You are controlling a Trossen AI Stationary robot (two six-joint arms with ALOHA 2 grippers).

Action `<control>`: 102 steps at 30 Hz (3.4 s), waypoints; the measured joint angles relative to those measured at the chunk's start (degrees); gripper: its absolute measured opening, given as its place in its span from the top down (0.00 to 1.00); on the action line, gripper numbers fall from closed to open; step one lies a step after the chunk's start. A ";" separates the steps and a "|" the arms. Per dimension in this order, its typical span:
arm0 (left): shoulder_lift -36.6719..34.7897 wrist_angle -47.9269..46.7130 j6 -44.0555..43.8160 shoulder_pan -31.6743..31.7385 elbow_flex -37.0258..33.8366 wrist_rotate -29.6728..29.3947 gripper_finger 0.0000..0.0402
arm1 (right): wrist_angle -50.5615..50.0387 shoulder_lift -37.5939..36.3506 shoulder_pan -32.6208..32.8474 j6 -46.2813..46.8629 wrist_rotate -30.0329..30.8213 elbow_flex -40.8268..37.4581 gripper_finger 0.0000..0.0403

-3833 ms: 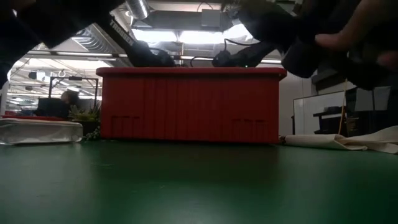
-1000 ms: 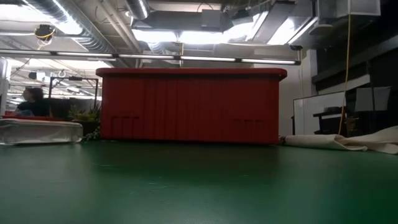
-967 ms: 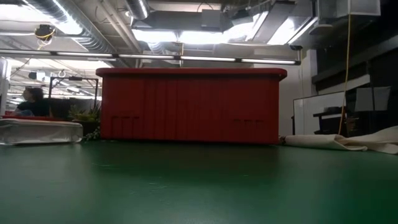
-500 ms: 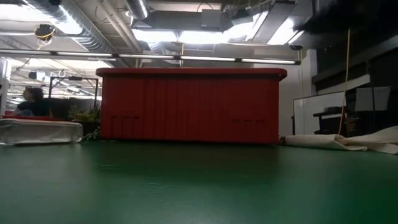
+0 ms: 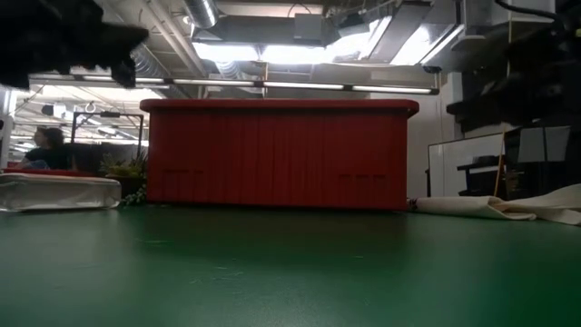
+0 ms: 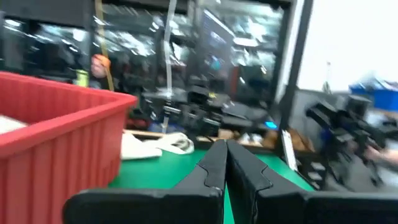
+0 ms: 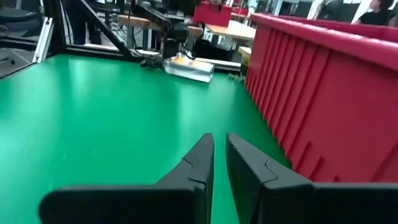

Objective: Fold Laundry from Bin
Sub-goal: Return to Home Position

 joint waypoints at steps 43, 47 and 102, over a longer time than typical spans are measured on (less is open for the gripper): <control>0.50 -9.09 17.15 -28.95 -6.06 -46.97 0.99 | -2.41 -1.99 0.00 -4.71 0.24 -0.02 0.89; 0.50 -10.74 19.35 -28.95 -6.06 -46.95 0.99 | -2.41 -1.98 0.00 -4.72 0.24 -0.02 0.89; -7.63 -9.72 19.38 -28.97 -6.06 -46.79 0.99 | -1.87 -9.65 -0.02 -4.77 0.65 -0.11 0.89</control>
